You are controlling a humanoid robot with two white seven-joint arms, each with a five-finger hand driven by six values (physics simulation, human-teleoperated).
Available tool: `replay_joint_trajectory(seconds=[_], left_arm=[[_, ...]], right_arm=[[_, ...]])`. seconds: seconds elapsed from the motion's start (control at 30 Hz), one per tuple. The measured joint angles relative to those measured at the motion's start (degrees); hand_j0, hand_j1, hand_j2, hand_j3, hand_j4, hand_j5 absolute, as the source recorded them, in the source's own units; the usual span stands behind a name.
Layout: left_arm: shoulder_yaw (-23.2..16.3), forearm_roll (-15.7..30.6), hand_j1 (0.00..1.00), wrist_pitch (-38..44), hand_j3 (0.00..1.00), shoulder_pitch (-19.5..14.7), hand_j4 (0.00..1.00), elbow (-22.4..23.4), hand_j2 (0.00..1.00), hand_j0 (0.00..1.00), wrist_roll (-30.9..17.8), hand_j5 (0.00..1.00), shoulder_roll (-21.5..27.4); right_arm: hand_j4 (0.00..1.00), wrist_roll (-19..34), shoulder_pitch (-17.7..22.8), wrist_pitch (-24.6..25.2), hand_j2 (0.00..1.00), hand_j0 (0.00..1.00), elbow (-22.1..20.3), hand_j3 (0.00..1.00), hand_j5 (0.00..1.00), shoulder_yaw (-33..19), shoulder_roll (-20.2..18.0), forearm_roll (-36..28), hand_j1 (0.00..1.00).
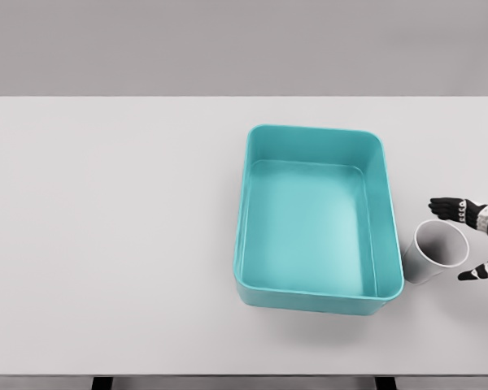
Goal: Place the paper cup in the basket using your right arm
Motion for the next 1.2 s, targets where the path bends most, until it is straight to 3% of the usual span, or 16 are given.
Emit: replay_joint_trajectory(seconds=[1.2], left_arm=[[0.00, 0.02, 1.00, 0.00, 1.00, 0.00, 1.00, 0.01, 1.00, 1.00, 0.01, 1.00, 0.00]], right_arm=[[1.00, 0.00, -0.18, 0.00, 1.00, 1.00, 0.01, 1.00, 1.00, -0.82, 3.94, 6.19, 1.00]])
